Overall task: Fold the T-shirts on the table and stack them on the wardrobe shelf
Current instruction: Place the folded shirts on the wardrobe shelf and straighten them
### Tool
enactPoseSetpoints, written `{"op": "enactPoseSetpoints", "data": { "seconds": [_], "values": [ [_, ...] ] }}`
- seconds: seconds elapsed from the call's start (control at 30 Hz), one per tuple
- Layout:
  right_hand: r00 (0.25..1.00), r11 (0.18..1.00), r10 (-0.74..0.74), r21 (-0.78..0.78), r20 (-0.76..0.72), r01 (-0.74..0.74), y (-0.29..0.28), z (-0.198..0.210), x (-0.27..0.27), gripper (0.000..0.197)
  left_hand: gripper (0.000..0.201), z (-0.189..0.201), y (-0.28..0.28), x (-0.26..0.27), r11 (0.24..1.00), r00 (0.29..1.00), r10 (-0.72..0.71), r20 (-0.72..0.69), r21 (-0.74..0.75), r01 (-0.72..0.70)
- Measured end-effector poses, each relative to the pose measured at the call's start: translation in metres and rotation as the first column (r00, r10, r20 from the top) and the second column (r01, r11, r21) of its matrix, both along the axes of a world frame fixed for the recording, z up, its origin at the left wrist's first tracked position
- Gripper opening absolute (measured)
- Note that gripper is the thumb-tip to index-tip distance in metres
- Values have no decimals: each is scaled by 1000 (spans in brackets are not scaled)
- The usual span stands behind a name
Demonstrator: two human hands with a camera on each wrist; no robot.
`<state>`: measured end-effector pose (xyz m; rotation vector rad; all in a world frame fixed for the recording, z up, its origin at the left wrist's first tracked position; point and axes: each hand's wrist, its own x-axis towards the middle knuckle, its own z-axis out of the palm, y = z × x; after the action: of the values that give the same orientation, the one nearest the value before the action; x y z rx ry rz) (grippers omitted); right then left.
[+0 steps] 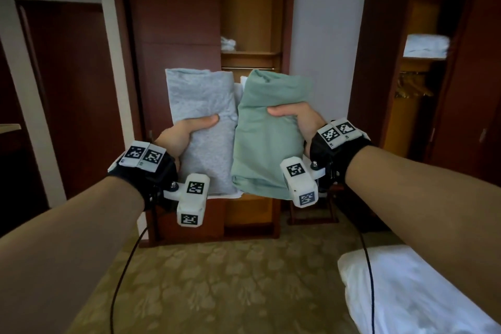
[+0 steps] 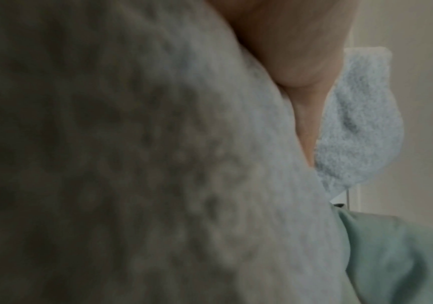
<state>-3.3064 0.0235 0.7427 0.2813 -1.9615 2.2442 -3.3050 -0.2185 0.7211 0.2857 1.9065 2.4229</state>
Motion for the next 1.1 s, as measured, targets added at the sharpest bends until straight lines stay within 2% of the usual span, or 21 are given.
{"op": "enactPoseSetpoints", "data": {
  "seconds": [0.3,0.53,0.63,0.8,1.0,1.1],
  "values": [
    [999,1000,2,31,-35,-1,20,22,-233,62,55,19,20,-228,1000,1000,-10,-13,6,10],
    [997,997,-81,14,-8,81,19,27,-429,84,44,25,21,-428,1000,998,-2,-67,-28,0],
    [989,989,-147,3,-5,147,15,36,-509,85,50,34,18,-520,999,997,-9,-83,-37,6],
    [975,975,-222,12,-29,222,27,52,-623,70,53,52,33,-649,997,993,-74,-90,-37,71],
    [968,968,-249,14,-29,250,54,59,-762,84,57,60,61,-793,997,989,-81,-120,-26,79],
    [962,963,-267,11,-51,268,77,65,-831,85,42,66,86,-859,995,983,-101,-151,-24,98]
  ]
}}
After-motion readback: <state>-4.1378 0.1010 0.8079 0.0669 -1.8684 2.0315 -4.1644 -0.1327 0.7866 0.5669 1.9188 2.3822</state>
